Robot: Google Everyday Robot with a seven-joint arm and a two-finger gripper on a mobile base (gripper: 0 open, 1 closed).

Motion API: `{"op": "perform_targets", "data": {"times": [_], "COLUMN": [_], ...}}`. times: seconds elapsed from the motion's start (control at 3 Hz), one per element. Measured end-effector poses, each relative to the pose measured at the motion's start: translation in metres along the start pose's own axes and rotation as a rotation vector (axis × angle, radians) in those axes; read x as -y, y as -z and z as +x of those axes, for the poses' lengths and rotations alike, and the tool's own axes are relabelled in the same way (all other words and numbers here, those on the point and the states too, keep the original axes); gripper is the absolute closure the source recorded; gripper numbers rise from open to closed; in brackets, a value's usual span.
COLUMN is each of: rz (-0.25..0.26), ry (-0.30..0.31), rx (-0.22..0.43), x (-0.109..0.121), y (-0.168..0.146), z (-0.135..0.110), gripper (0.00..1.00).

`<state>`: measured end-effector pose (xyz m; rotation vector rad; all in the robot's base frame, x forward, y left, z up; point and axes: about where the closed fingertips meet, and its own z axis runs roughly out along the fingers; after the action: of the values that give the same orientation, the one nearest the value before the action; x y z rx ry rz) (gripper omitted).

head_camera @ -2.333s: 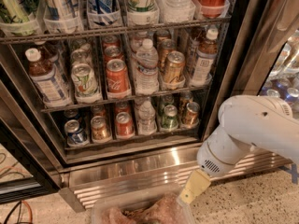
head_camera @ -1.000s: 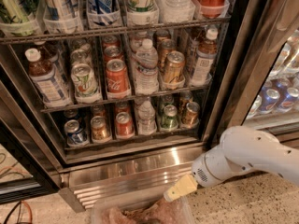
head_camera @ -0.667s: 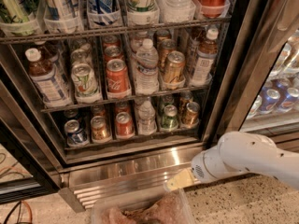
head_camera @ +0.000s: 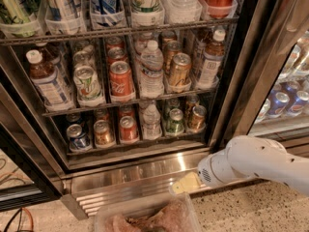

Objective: Pick green can from bottom shelf of fridge

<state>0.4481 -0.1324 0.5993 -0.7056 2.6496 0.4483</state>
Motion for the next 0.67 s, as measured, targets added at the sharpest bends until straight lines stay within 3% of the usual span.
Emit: {"op": "perform_targets", "data": {"times": [0.33,0.67], "rz": [0.018,0.076], "ry": [-0.01,-0.024], "rx": [0.047,0.122], "x": [0.001,0.015], "y": [-0.013,-0.037], "z": [-0.004,-0.018], "gripper": [0.0,0.0]}}
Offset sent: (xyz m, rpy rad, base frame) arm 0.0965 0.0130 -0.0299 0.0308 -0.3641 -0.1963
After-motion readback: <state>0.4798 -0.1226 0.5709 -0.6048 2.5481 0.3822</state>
